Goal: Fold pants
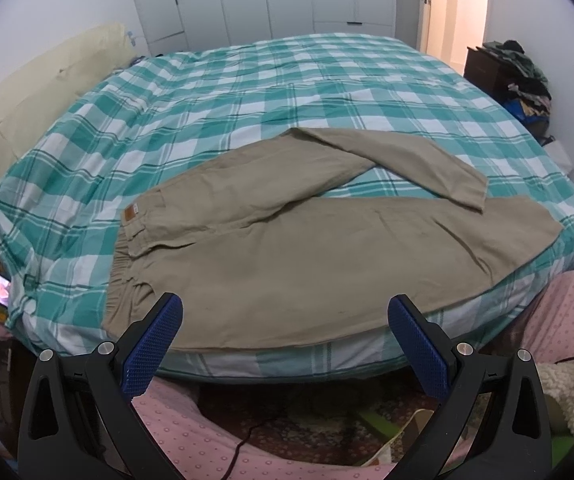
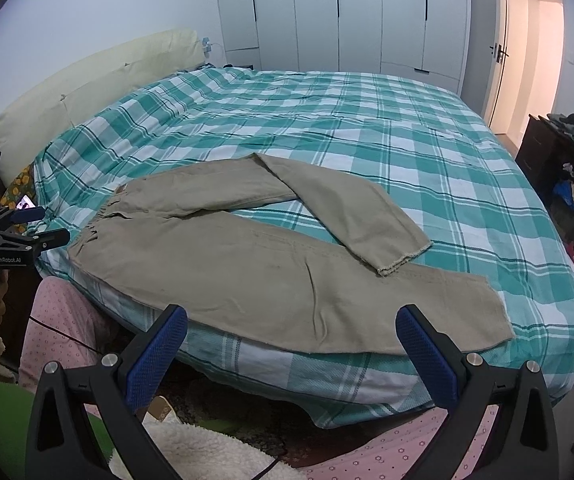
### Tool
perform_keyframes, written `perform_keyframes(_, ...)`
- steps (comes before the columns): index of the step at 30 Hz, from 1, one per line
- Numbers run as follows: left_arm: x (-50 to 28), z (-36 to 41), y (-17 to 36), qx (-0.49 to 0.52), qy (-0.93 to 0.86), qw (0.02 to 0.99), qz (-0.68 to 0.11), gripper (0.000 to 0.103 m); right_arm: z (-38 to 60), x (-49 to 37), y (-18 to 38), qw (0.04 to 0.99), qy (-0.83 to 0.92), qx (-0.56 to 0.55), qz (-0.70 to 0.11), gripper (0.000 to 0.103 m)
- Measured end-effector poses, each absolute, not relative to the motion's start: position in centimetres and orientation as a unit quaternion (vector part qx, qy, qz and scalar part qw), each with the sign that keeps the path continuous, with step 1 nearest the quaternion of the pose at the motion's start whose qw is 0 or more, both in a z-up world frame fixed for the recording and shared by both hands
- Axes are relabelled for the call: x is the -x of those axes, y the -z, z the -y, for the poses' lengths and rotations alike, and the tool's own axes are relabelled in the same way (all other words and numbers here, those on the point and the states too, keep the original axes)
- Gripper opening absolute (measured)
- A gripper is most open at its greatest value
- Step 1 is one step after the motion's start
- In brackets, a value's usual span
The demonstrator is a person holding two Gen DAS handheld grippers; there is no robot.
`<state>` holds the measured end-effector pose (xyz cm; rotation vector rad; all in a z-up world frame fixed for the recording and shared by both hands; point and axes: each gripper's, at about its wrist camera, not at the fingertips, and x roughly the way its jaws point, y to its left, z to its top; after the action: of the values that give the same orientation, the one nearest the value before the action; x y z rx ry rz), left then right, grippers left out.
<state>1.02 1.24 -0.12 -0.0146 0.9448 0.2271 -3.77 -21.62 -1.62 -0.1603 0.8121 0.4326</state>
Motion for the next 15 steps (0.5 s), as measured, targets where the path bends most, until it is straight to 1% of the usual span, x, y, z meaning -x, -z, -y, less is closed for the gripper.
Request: perform_keyframes(15,-1.2,-1.2,0.7,0.023,-0.104,0.883,-0.458,0.102,20.5,3.0,0.8,0.898,-0.166,0.106,-0.394,0.103)
